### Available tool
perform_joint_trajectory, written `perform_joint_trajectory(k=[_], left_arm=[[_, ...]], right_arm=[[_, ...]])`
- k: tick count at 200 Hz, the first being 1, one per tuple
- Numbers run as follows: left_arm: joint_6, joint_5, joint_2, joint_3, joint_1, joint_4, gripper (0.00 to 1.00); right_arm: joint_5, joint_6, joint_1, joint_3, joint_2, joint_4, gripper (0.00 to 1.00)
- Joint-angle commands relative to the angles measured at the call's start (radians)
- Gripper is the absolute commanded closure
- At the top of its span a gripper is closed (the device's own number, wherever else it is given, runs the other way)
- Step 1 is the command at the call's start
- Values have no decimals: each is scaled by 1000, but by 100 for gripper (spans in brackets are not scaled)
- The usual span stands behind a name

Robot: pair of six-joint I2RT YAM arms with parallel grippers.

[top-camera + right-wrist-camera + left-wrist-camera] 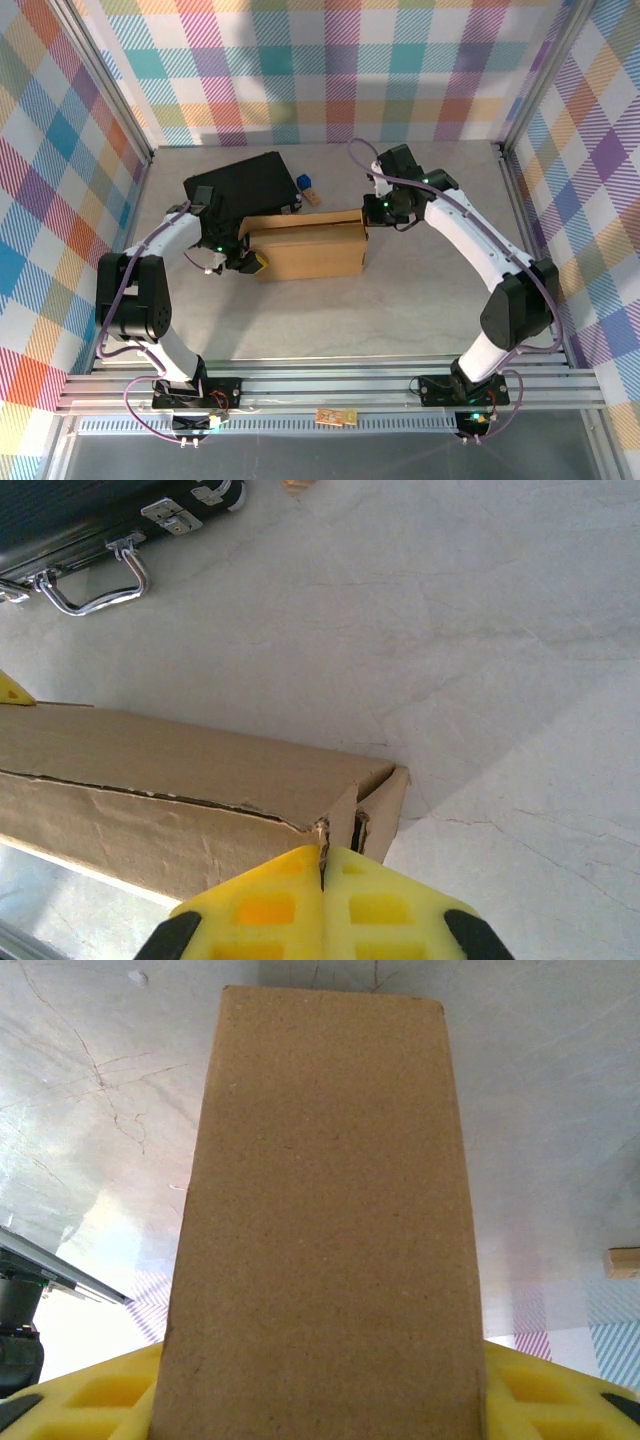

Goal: Fold the paper box

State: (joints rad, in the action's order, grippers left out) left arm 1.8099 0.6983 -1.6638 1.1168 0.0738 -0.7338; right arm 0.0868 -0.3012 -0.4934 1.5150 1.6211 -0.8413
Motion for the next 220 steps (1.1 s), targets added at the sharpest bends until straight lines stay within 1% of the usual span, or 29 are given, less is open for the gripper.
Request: perform_joint_trajectory(k=[1, 64, 93, 100, 115, 129, 148, 167, 197, 202, 220], left_arm=[[28, -187, -36, -6, -9, -49, 78], [32, -183, -42, 0, -9, -35, 78], [32, -174, -43, -6, -9, -19, 75], [35, -171, -42, -11, -9, -8, 72], [38, -163, -42, -20, -9, 11, 62], [39, -153, -46, -23, -11, 32, 57], [30, -145, -55, -19, -13, 48, 46], [9, -146, -60, -9, -19, 59, 33], [-68, -165, -40, 24, -38, 38, 15], [-87, -167, -36, 35, -43, 23, 8], [-168, -180, -16, 66, -59, -24, 3]], right_arm=[[-4, 17, -27, -78, -27, -21, 100], [-45, 27, -59, -238, -104, 104, 100], [-94, 49, -88, -303, -131, 166, 100], [-106, 59, -96, -319, -137, 182, 100], [-132, 75, -106, -349, -144, 208, 100], [-151, 84, -108, -361, -140, 214, 100], [-175, 101, -107, -337, -111, 194, 100], [-188, 112, -108, -300, -75, 168, 100], [-208, 119, -107, -256, -48, 152, 100], [-208, 121, -106, -248, -45, 146, 100], [-203, 130, -104, -219, -25, 126, 100]])
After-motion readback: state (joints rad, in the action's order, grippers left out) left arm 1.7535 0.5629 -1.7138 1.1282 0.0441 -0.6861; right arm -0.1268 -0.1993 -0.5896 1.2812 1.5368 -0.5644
